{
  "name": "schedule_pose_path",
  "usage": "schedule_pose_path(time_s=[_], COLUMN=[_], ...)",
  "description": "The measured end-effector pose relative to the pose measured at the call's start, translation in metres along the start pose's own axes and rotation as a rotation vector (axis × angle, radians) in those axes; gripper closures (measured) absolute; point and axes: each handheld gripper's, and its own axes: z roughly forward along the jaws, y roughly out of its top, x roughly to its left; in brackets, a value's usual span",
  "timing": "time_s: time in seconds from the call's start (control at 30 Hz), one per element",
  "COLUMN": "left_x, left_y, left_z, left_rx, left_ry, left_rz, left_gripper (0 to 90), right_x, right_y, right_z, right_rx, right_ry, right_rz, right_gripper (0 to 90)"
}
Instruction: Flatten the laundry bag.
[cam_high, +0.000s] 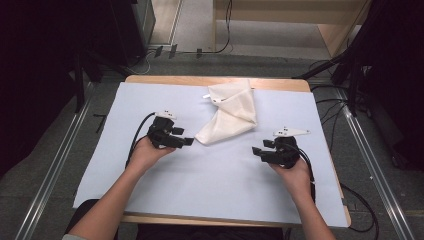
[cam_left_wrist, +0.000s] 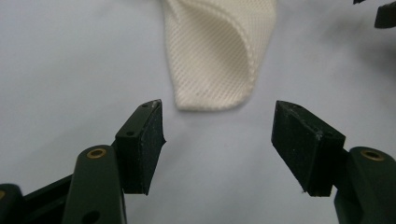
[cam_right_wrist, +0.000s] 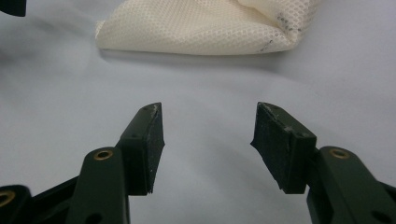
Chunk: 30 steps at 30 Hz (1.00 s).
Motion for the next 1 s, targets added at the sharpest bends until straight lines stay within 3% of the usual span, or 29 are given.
schedule_pose_path(time_s=[0.1,0.17,0.23,0.47,0.7,0.77,0.8,1.0], left_x=[-0.012,-0.022,-0.027,-0.031,-0.033,-0.031,-0.03,-0.024], left_y=[0.012,0.02,0.027,0.036,0.04,0.041,0.041,0.039], left_z=[0.007,0.014,0.022,0.059,0.082,0.087,0.089,0.092], left_rx=[0.005,0.009,0.022,0.085,0.082,0.09,0.096,0.116], left_ry=[-0.017,-0.006,0.013,0.002,0.021,0.024,0.009,-0.054], left_rz=[0.02,0.066,0.077,0.059,0.055,0.053,0.044,0.019], left_gripper=[32.5,32.5,32.9,34.8,38.4,51.2,51.2,87.2], right_x=[0.0,0.0,0.001,0.0,-0.001,-0.002,-0.001,0.002], right_y=[0.0,0.0,0.0,-0.001,-0.002,-0.003,-0.004,-0.004], right_z=[0.0,0.0,0.0,-0.002,-0.005,-0.006,-0.007,-0.011], right_rx=[0.001,-0.003,0.001,-0.005,-0.009,-0.013,-0.011,-0.022], right_ry=[-0.001,-0.001,-0.003,-0.007,-0.013,-0.016,-0.018,-0.02], right_rz=[0.0,0.0,0.0,-0.005,0.007,0.005,0.006,0.005], right_gripper=[44.3,44.3,44.5,45.0,45.6,45.8,46.1,51.6])
